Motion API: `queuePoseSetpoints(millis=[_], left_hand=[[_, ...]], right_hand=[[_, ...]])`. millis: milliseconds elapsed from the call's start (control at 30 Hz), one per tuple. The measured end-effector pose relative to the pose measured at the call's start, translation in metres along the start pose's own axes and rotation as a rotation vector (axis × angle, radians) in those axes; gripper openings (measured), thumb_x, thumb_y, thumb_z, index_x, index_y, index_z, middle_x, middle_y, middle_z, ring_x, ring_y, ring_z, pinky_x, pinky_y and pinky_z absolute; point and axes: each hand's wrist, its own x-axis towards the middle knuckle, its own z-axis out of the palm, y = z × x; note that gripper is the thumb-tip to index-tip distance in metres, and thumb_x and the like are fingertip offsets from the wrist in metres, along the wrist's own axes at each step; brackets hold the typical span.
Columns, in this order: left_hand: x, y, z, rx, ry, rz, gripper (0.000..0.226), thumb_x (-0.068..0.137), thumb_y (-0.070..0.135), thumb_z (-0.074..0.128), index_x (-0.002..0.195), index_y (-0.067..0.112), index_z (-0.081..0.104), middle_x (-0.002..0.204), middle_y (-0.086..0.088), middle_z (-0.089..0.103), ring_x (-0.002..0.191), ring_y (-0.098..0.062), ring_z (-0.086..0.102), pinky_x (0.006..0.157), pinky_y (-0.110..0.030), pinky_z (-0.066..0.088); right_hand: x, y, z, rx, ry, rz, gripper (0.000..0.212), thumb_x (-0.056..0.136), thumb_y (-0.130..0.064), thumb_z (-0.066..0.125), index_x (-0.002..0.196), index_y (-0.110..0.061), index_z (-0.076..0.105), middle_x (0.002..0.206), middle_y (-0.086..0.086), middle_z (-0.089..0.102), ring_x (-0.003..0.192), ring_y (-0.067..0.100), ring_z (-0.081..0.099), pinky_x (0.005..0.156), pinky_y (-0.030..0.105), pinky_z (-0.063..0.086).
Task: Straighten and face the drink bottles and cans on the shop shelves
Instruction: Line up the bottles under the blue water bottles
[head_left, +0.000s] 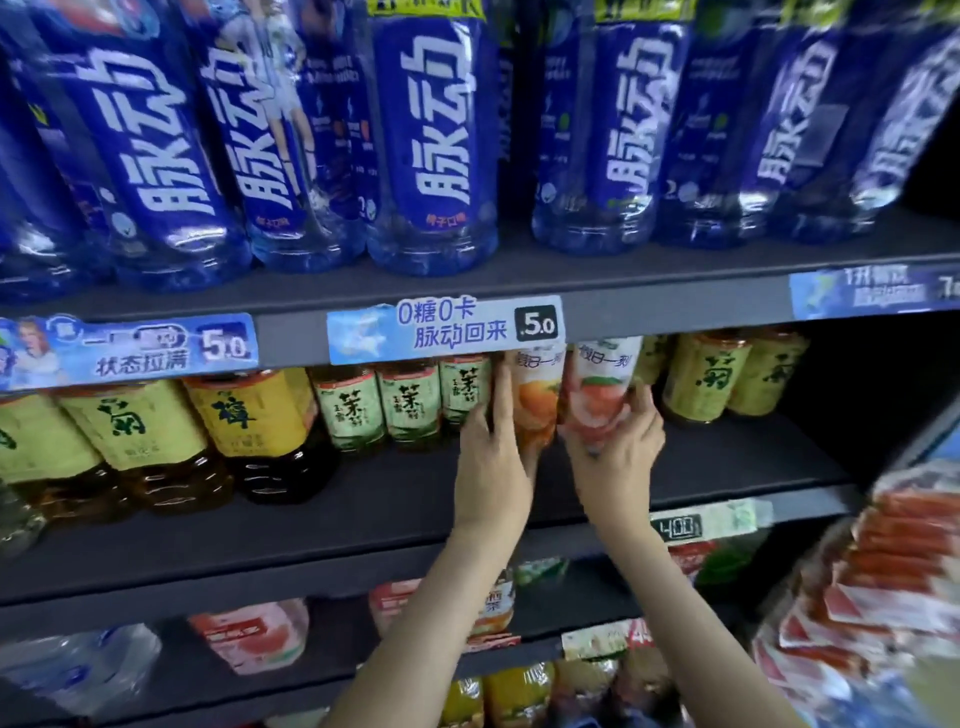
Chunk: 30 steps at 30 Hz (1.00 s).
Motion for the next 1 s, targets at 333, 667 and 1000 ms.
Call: queuePoseSetpoints(millis=[333, 667, 1000], left_hand=[[0.02, 0.011, 0.04, -0.076, 0.193, -0.088, 0.099, 0.088, 0.019, 0.062, 0.143, 0.04, -0.017, 0.122, -0.019, 0.045, 0.114, -0.033, 0.048, 0.096, -0.039, 0.044], [0.0, 0.045, 0.021, 0.0, 0.138, -0.148, 0.099, 0.083, 0.01, 0.065, 0.149, 0.031, -0.006, 0.15, -0.022, 0.016, 0.137, -0.038, 0.026, 0.104, -0.048, 0.04], [0.012, 0.106, 0.095, -0.123, 0.016, 0.052, 0.06, 0.09, 0.02, 0.061, 0.14, 0.008, 0.032, 0.121, -0.013, 0.053, 0.11, -0.026, 0.054, 0.092, -0.034, 0.047]], right_hand=[[0.039, 0.027, -0.007, 0.225, -0.411, 0.132, 0.09, 0.072, -0.022, 0.079, 0.144, -0.018, 0.026, 0.127, 0.001, 0.055, 0.111, 0.018, 0.054, 0.077, 0.019, 0.04], [0.02, 0.018, -0.026, 0.173, -0.343, 0.185, 0.08, 0.081, -0.014, 0.072, 0.144, -0.001, 0.024, 0.138, 0.017, 0.041, 0.129, 0.028, 0.038, 0.098, 0.021, 0.032], [0.055, 0.105, -0.083, 0.014, 0.109, 0.223, 0.06, 0.084, -0.004, 0.064, 0.135, 0.008, 0.035, 0.125, 0.026, 0.046, 0.121, 0.04, 0.042, 0.1, 0.042, 0.036]])
